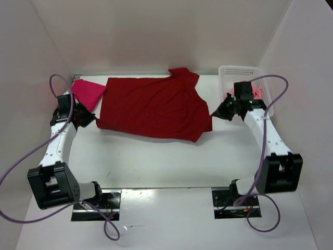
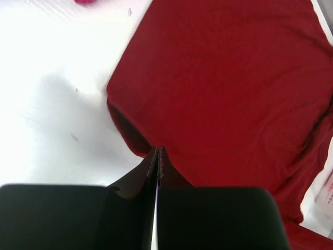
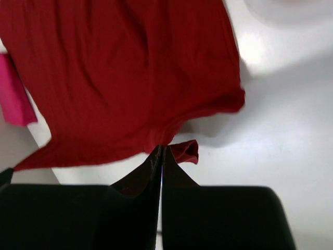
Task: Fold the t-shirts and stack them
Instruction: Fold the flattened tshirt in 1/3 of the way
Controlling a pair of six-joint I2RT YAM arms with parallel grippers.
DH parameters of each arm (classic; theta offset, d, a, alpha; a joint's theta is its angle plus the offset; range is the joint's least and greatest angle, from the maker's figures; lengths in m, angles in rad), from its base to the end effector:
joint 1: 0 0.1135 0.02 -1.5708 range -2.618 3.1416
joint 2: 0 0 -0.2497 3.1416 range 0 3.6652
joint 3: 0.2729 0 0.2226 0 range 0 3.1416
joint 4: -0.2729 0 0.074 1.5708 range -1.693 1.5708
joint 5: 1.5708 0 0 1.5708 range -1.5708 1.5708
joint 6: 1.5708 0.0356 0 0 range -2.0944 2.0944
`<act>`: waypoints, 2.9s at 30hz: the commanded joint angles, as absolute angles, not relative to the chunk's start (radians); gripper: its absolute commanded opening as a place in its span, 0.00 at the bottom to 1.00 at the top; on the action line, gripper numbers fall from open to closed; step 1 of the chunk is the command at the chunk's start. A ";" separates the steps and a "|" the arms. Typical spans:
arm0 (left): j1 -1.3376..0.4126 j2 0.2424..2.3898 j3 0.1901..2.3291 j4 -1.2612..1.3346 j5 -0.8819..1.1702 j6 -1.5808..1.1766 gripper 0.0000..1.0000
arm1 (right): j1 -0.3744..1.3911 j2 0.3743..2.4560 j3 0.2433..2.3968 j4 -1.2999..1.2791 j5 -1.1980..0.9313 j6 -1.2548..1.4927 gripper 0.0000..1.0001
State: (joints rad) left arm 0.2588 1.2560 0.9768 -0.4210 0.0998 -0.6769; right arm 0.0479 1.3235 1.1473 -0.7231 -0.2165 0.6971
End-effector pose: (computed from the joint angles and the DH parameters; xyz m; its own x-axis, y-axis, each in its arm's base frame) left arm 0.2416 0.0603 0.2790 -0.3722 -0.7433 -0.5559 -0.5313 0.6617 -0.5290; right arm 0.2475 0.0195 0.2919 -0.7153 0.5935 -0.3690 0.3638 0.7671 0.5284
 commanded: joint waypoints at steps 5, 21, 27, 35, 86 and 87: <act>0.265 1.394 1.055 -0.282 0.072 -0.718 0.00 | 0.064 1.580 1.438 -0.595 -0.134 0.673 0.01; 0.256 1.736 1.252 -0.195 0.011 -0.729 0.00 | 0.114 2.155 2.038 -0.629 -0.086 0.643 0.01; 0.247 1.767 1.262 -0.173 0.002 -0.729 0.06 | 0.132 2.291 2.216 -0.678 -0.074 0.643 0.02; 0.247 1.643 1.263 -0.161 0.002 -0.695 0.74 | 0.132 2.221 2.255 -0.692 -0.069 0.634 0.30; 0.247 1.755 0.899 -0.021 0.152 -0.899 0.28 | 0.141 1.721 0.971 -0.049 0.150 1.111 0.42; 0.247 1.755 0.899 -0.021 0.152 -0.899 0.26 | 0.141 1.733 0.971 -0.049 0.150 1.111 0.42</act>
